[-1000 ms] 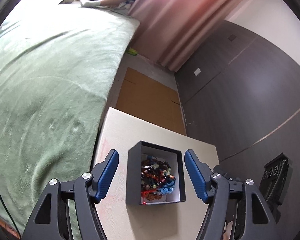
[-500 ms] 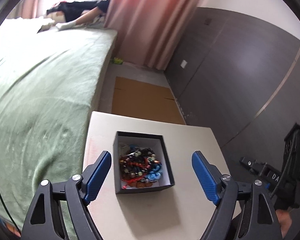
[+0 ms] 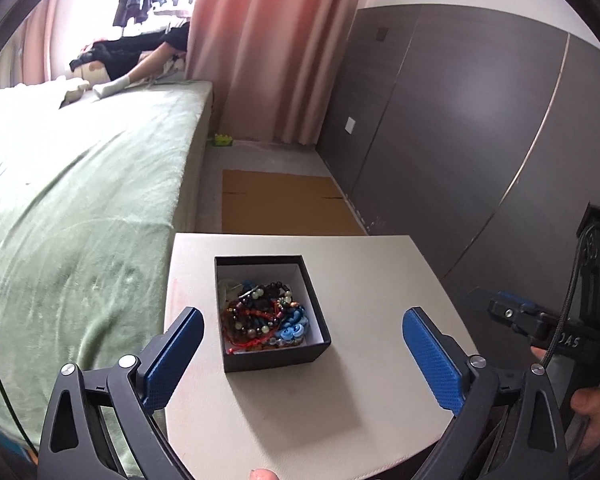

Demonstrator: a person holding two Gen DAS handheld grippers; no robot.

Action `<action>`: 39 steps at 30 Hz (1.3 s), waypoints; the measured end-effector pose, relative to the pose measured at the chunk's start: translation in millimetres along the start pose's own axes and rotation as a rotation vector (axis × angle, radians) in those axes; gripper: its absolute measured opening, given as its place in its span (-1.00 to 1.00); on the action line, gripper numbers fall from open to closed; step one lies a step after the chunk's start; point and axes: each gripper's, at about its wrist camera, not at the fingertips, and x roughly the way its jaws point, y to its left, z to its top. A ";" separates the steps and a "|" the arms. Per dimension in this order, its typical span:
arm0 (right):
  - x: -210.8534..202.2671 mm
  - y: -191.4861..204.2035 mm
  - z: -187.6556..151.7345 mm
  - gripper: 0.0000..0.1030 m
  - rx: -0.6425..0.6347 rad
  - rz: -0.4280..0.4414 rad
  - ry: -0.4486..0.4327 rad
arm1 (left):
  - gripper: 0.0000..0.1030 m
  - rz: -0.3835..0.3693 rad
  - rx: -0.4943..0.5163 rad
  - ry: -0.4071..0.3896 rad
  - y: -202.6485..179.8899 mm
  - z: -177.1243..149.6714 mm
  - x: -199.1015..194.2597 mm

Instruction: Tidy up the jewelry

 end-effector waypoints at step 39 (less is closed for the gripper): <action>-37.1 18.2 -11.7 1.00 -0.144 -0.010 -0.103 | 0.99 0.096 0.032 -0.167 8.1 -7.9 -43.0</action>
